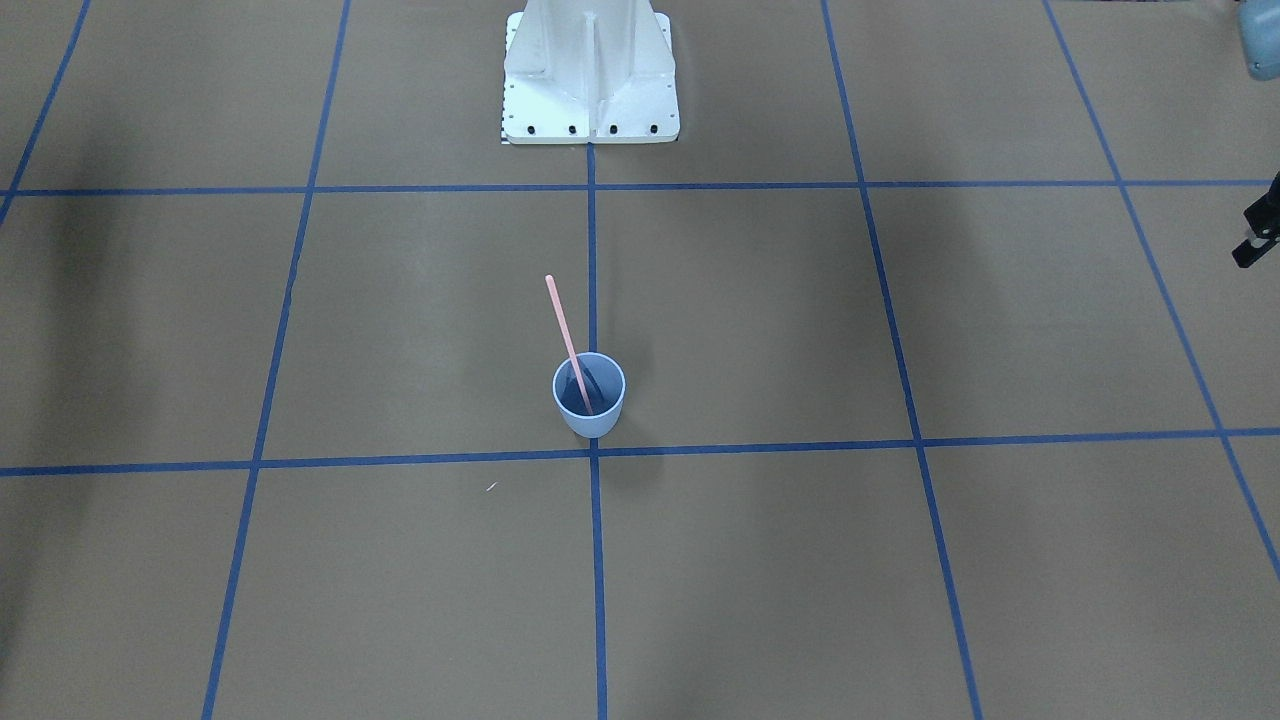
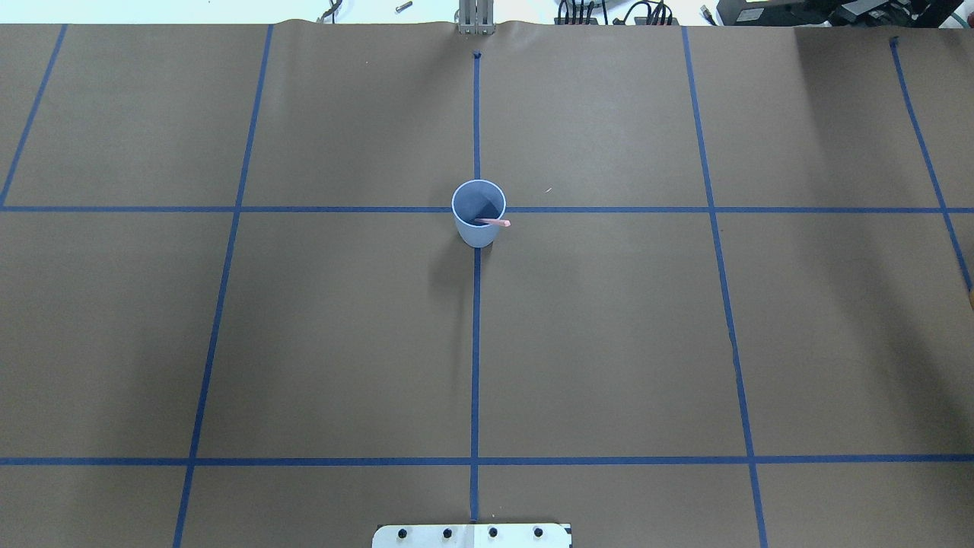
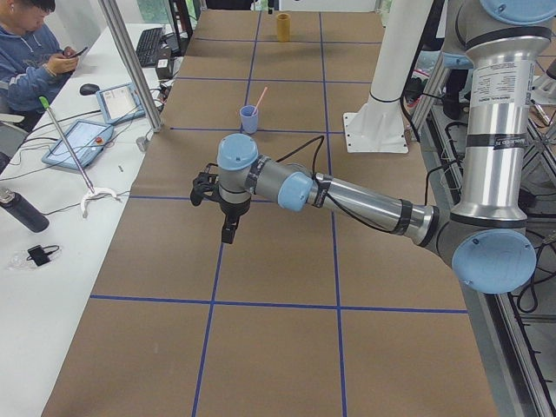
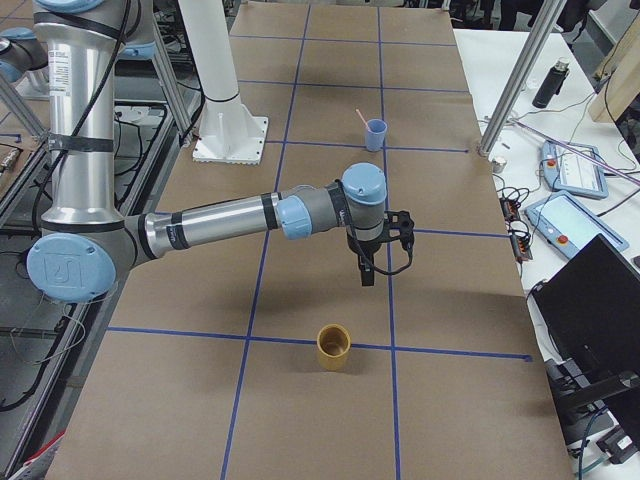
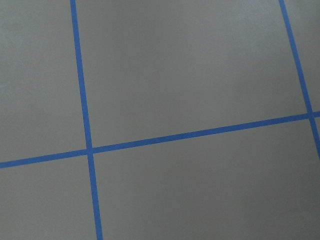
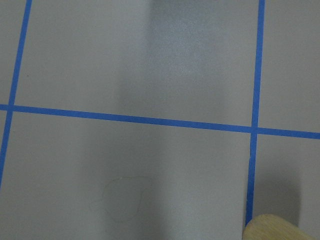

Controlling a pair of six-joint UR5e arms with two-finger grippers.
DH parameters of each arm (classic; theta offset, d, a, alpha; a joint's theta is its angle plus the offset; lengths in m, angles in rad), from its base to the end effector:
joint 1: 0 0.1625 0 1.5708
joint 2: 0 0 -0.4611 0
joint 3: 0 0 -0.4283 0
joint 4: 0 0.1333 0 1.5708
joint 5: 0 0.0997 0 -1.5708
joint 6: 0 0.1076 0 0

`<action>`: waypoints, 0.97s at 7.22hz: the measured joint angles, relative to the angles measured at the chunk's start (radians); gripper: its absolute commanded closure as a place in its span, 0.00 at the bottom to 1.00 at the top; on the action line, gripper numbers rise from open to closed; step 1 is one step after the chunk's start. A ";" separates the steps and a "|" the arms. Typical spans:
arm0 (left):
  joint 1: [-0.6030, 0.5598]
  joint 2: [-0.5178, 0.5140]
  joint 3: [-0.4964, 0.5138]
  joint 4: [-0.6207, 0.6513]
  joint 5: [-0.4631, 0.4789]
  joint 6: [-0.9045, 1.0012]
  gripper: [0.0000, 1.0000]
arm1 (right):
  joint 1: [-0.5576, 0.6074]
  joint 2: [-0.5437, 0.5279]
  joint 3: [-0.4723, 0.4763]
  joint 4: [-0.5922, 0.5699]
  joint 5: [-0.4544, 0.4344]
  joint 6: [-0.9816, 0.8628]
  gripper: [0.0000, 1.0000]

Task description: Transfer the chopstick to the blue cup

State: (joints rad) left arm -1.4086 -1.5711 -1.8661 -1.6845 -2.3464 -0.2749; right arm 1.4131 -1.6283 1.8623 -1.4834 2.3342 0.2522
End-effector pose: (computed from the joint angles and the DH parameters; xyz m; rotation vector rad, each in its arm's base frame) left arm 0.0287 -0.5343 0.5296 0.2133 0.8297 0.0530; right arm -0.0218 -0.5122 0.5658 0.1451 -0.8025 -0.0335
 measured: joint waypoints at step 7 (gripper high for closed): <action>0.042 0.008 0.013 -0.009 0.034 0.049 0.02 | 0.003 0.000 0.006 0.014 -0.002 0.001 0.00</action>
State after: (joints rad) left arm -1.3669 -1.5627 -1.8534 -1.6939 -2.3125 -0.2261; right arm 1.4157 -1.6285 1.8685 -1.4691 2.3321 0.2531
